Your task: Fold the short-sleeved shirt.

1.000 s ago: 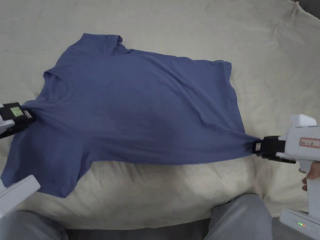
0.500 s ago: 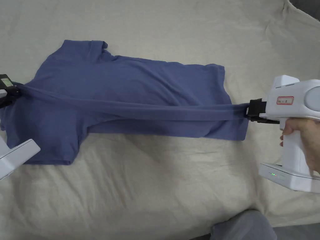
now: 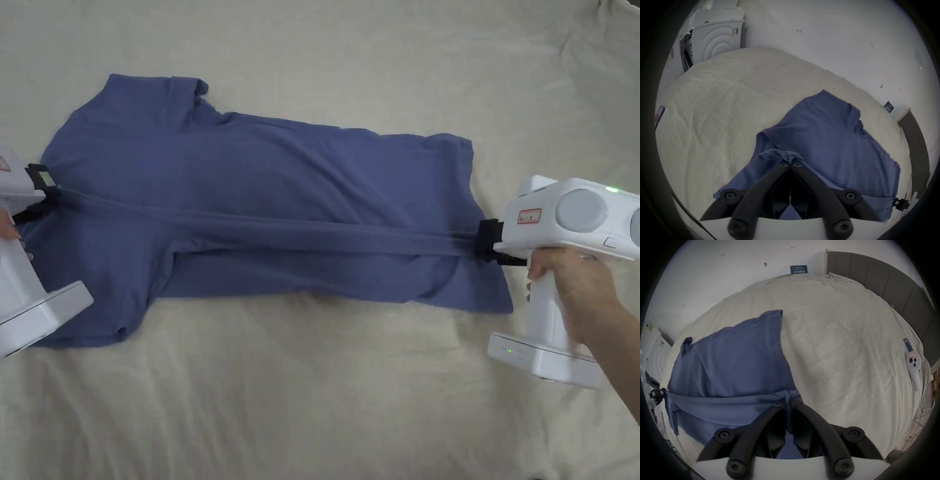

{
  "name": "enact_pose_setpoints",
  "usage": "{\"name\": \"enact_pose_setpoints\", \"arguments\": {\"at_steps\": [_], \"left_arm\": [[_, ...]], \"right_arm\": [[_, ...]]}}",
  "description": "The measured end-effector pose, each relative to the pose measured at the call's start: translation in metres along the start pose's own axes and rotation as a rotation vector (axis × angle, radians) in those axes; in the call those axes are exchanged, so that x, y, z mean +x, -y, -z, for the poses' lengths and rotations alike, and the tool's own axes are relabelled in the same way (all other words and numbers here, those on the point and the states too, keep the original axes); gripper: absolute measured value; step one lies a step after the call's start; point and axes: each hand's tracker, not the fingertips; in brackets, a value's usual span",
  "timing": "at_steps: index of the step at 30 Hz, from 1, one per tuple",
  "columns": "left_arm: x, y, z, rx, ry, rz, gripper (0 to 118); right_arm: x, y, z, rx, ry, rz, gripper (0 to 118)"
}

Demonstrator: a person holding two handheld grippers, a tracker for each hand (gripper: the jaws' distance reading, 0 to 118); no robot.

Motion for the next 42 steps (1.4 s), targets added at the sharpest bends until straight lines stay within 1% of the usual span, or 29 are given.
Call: {"name": "enact_pose_setpoints", "arguments": {"at_steps": [2, 3, 4, 5, 6, 7, 8, 9, 10, 11, 12, 14, 16, 17, 20, 22, 24, 27, 30, 31, 32, 33, 36, 38, 39, 41, 42], "left_arm": [[0.001, 0.0, 0.008, -0.014, -0.001, -0.007, 0], [-0.001, -0.001, 0.013, -0.026, -0.003, -0.008, 3], [-0.001, -0.001, 0.015, -0.032, -0.005, -0.009, 13], [-0.002, 0.0, 0.016, -0.035, -0.005, -0.009, 25], [-0.003, -0.001, 0.017, -0.037, -0.02, -0.006, 54], [-0.005, -0.003, 0.017, -0.046, -0.034, -0.004, 77], [-0.008, -0.005, 0.016, -0.063, -0.035, -0.002, 98], [-0.011, -0.007, 0.013, -0.077, -0.018, 0.006, 114], [-0.013, -0.008, 0.007, -0.065, -0.004, 0.011, 118], [-0.016, -0.01, -0.001, -0.04, 0.016, 0.026, 118], [-0.017, -0.013, -0.009, 0.001, 0.031, 0.042, 118], [-0.018, -0.018, -0.025, 0.039, 0.022, 0.091, 118], [-0.019, -0.021, -0.048, 0.099, 0.019, 0.148, 118], [-0.018, -0.02, -0.06, 0.136, 0.029, 0.178, 118], [-0.015, -0.009, -0.102, 0.265, 0.057, 0.277, 118], [-0.013, 0.005, -0.127, 0.332, 0.057, 0.308, 118], [-0.012, 0.02, -0.146, 0.39, 0.069, 0.307, 118], [-0.011, 0.048, -0.173, 0.434, 0.092, 0.315, 118], [-0.013, 0.076, -0.19, 0.47, 0.095, 0.309, 118], [-0.014, 0.084, -0.196, 0.497, 0.101, 0.279, 118], [-0.016, 0.092, -0.2, 0.502, 0.131, 0.274, 118], [-0.018, 0.1, -0.206, 0.501, 0.154, 0.281, 118], [-0.02, 0.122, -0.219, 0.548, 0.13, 0.292, 116], [-0.022, 0.133, -0.227, 0.562, 0.128, 0.313, 109], [-0.023, 0.136, -0.229, 0.567, 0.139, 0.322, 99], [-0.023, 0.143, -0.234, 0.563, 0.143, 0.349, 76], [-0.023, 0.146, -0.237, 0.57, 0.142, 0.363, 59]], "right_arm": [[0.0, -0.001, 0.005, -0.002, 0.0, -0.003, 4], [0.0, -0.001, 0.006, -0.002, 0.001, -0.002, 4], [0.0, -0.001, 0.005, -0.001, 0.001, -0.002, 4], [0.0, -0.002, 0.005, 0.002, 0.001, -0.004, 5], [0.0, -0.002, 0.004, 0.008, -0.002, -0.008, 8], [-0.001, -0.002, 0.001, 0.015, -0.006, -0.026, 15], [-0.001, -0.002, -0.004, 0.031, 0.003, -0.065, 32], [-0.002, -0.002, -0.009, 0.053, 0.02, -0.092, 64], [-0.001, -0.002, -0.016, 0.068, 0.029, -0.113, 84], [0.0, -0.003, -0.023, 0.079, 0.028, -0.116, 94], [0.001, -0.003, -0.032, 0.104, 0.033, -0.109, 95], [0.004, -0.006, -0.054, 0.184, 0.016, -0.097, 95], [0.003, -0.007, -0.081, 0.26, 0.001, -0.106, 95], [0.002, -0.005, -0.095, 0.301, 0.008, -0.112, 95], [-0.005, 0.008, -0.138, 0.445, -0.007, -0.15, 95], [-0.008, 0.021, -0.163, 0.525, -0.037, -0.141, 95], [-0.012, 0.038, -0.182, 0.596, -0.073, -0.131, 95], [-0.019, 0.067, -0.201, 0.675, -0.074, -0.141, 96], [-0.024, 0.094, -0.214, 0.724, -0.061, -0.173, 98], [-0.025, 0.103, -0.218, 0.73, -0.067, -0.187, 98], [-0.026, 0.111, -0.222, 0.737, -0.074, -0.193, 98], [-0.028, 0.118, -0.226, 0.748, -0.082, -0.193, 98], [-0.029, 0.14, -0.235, 0.776, -0.101, -0.173, 98], [-0.032, 0.152, -0.241, 0.773, -0.108, -0.163, 98], [-0.032, 0.158, -0.243, 0.765, -0.113, -0.148, 98], [-0.033, 0.169, -0.245, 0.762, -0.135, -0.145, 97], [-0.034, 0.174, -0.246, 0.764, -0.134, -0.148, 95]]}}
